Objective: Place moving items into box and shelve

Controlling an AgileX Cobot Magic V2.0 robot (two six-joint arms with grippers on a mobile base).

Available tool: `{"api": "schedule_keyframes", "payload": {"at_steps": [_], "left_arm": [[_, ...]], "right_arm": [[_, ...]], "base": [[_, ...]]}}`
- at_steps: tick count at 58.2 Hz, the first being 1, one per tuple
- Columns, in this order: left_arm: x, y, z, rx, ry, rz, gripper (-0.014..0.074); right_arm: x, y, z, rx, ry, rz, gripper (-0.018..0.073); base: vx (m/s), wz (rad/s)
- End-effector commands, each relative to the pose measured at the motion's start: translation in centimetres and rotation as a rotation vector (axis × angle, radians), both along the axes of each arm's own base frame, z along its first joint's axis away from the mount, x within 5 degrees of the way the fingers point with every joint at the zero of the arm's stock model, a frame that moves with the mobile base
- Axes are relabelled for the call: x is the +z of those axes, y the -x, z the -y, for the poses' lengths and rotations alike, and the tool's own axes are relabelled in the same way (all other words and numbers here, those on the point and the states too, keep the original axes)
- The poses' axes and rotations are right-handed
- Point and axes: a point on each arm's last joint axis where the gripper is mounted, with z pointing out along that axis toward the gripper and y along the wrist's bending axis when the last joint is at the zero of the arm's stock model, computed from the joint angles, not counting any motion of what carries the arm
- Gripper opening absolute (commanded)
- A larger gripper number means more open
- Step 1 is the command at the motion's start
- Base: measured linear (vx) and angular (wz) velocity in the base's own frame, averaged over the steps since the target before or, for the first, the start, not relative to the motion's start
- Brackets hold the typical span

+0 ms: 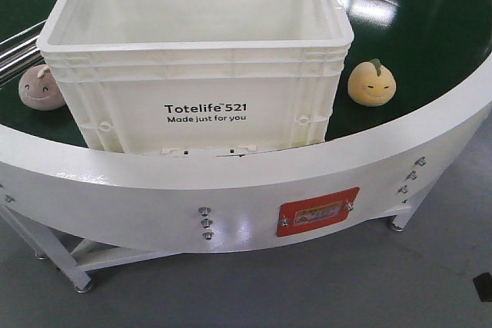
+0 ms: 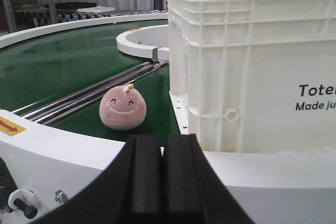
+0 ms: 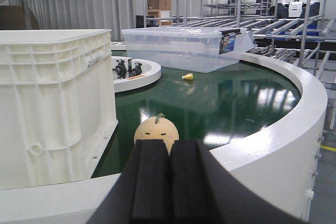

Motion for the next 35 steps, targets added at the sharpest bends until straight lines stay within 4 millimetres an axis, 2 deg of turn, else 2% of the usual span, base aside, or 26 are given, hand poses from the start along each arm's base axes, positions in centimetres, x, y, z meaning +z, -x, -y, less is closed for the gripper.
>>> {"api": "schedule_keyframes", "payload": {"at_steps": [1, 35], "left_arm": [[-0.05, 0.00, 0.04, -0.006, 0.019, 0.067, -0.0013], [-0.05, 0.00, 0.04, -0.006, 0.019, 0.067, -0.0013]], "right_arm": [[0.18, 0.09, -0.04, 0.004, 0.002, 0.076, -0.0015], [0.33, 0.11, -0.05, 0.005, 0.002, 0.089, -0.0015]], "base": [[0.00, 0.00], [0.00, 0.00]]}}
